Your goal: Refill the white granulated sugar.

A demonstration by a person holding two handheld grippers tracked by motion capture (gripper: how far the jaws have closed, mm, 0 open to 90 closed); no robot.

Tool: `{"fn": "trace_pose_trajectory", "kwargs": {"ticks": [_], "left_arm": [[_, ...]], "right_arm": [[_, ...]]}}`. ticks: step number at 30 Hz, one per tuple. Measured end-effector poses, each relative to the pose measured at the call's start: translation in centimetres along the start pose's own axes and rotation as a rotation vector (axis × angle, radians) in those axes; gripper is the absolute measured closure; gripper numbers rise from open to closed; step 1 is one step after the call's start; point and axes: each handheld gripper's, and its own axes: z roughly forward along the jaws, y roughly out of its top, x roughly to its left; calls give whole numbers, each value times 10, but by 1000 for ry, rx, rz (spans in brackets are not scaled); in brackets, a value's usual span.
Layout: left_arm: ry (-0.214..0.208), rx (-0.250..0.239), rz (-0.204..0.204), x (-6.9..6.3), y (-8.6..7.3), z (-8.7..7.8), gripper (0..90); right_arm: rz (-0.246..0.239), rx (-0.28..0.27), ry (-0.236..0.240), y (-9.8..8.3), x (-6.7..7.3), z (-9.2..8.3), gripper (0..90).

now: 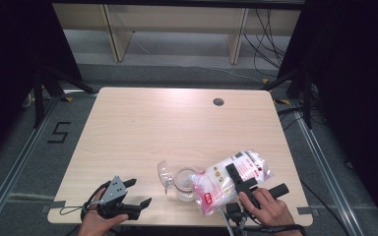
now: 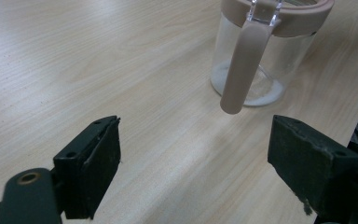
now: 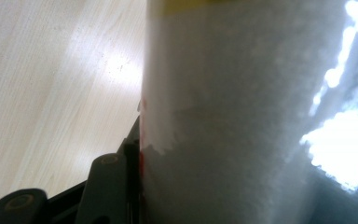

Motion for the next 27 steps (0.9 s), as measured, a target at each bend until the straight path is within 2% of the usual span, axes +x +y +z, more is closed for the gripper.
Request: {"fn": "trace_pose_trajectory", "kwargs": {"ticks": [5, 6, 7, 10, 11, 13, 14, 15, 16, 17, 20, 22, 27], "left_arm": [[3, 0, -1, 1, 0, -1, 166], [2, 0, -2, 1, 0, -1, 166], [-2, 3, -4, 0, 0, -1, 166], [-1, 6, 17, 1, 1, -1, 166], [5, 4, -1, 0, 1, -2, 166], [14, 5, 16, 2, 1, -3, 166], [12, 5, 22, 3, 1, -3, 166], [14, 1, -6, 1, 1, -2, 166], [13, 4, 7, 2, 1, -3, 166], [16, 7, 6, 1, 1, -3, 166], [7, 4, 1, 0, 1, -2, 166], [7, -2, 13, 0, 1, -2, 166], [5, 2, 1, 0, 1, -2, 166]], "right_arm": [[6, 8, 5, 1, 0, -1, 519], [22, 12, 8, 1, 1, -2, 519], [-9, 7, 6, 1, -1, -1, 519], [0, 18, 13, 2, 0, -2, 520], [-2, 20, 10, 2, 0, -2, 520], [-32, 14, 1, 3, -2, -1, 520], [-30, 14, 2, 3, -3, -1, 520], [-32, 10, 0, 3, -3, -1, 520], [-5, 23, 10, 3, -1, -2, 521], [-2, 23, 7, 3, -2, -2, 521], [-33, 8, -1, 4, -6, -1, 522], [-21, 7, -5, 4, -6, -2, 522], [-30, 7, -1, 3, -5, -1, 523]]}}
